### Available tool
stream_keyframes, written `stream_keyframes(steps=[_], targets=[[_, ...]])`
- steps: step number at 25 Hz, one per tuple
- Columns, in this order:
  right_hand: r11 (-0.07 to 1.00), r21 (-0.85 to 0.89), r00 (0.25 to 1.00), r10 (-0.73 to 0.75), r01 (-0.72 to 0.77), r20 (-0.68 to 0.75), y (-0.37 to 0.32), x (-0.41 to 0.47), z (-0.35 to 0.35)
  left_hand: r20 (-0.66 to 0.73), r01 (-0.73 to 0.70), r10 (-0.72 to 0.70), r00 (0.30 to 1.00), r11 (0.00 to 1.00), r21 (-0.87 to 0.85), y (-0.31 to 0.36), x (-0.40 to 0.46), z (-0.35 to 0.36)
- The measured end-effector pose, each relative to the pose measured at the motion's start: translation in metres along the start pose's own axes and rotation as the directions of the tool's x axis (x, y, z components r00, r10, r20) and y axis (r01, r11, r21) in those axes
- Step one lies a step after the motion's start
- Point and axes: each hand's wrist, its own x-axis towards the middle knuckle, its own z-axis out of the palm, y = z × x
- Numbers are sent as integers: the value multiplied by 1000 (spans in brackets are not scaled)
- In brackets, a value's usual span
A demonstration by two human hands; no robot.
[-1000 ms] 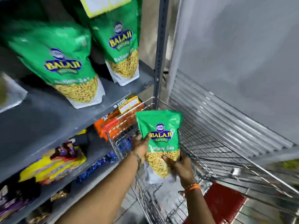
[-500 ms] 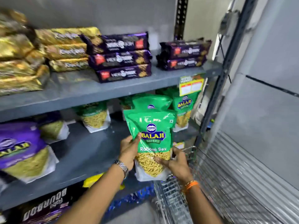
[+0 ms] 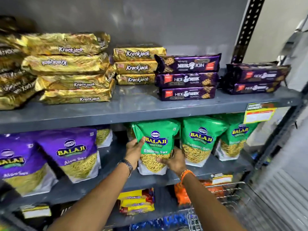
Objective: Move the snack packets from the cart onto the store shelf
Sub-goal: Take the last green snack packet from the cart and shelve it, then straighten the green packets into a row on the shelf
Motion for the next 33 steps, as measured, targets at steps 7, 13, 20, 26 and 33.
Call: stream_keyframes(steps=[7, 13, 20, 26, 33], targets=[[970, 229, 997, -77, 78, -15, -17, 11, -9, 58, 7, 6, 998, 978, -207, -7, 6, -9], [964, 143, 966, -198, 222, -167, -63, 26, -12, 13, -25, 30, 999, 963, -268, 24, 17, -2], [933, 204, 835, -150, 297, -529, 10, -19, -69, 63, -61, 63, 996, 997, -44, -20, 5, -26], [988, 41, 857, -111, 152, -503, 70, -4, -115, 206, -148, 113, 972, 975, 163, -94, 5, -28], [985, 26, 968, -163, 171, -191, 73, 51, -144, 61, -197, 188, 980, 950, 244, -104, 7, -35]])
